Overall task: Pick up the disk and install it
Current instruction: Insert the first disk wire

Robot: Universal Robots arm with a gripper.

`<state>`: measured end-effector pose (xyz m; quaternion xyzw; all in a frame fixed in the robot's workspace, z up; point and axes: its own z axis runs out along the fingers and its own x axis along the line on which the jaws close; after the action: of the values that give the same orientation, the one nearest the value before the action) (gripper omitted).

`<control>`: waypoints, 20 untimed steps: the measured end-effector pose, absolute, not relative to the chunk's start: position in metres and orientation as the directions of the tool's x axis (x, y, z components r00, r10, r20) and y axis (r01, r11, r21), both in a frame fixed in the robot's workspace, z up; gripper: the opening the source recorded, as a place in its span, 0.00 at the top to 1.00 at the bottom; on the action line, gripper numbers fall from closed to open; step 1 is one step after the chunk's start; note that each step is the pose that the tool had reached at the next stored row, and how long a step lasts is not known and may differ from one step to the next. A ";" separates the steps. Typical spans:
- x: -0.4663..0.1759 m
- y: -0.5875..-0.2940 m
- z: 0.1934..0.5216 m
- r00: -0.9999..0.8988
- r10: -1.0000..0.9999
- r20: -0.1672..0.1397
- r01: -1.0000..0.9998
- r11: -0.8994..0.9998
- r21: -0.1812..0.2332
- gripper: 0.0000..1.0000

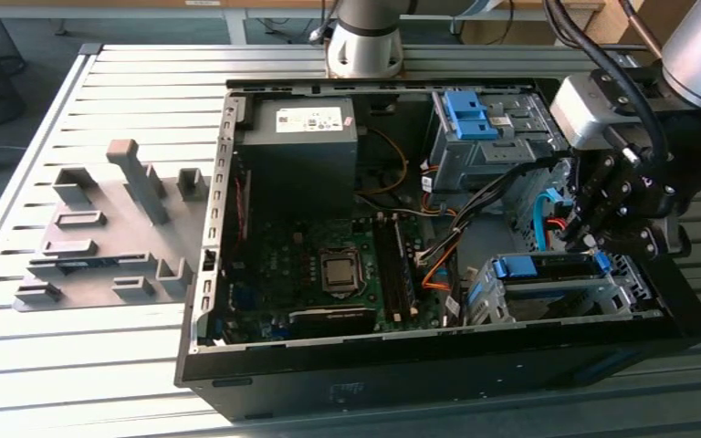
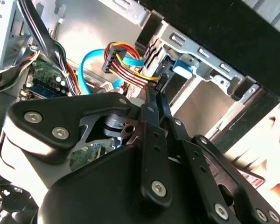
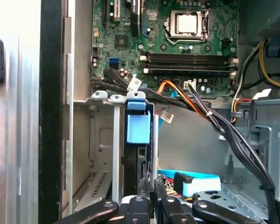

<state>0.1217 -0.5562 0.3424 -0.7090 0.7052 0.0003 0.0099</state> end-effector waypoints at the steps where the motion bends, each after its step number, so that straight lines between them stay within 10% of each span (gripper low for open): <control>1: 0.121 -0.556 0.342 0.005 -1.000 -0.015 -1.000 -0.004 -0.017 0.84; 20: 0.117 -0.563 0.335 -0.002 -1.000 -0.030 -1.000 0.003 -0.028 0.84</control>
<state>0.1170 -0.5626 0.3352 -0.7060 0.7079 0.0004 0.0206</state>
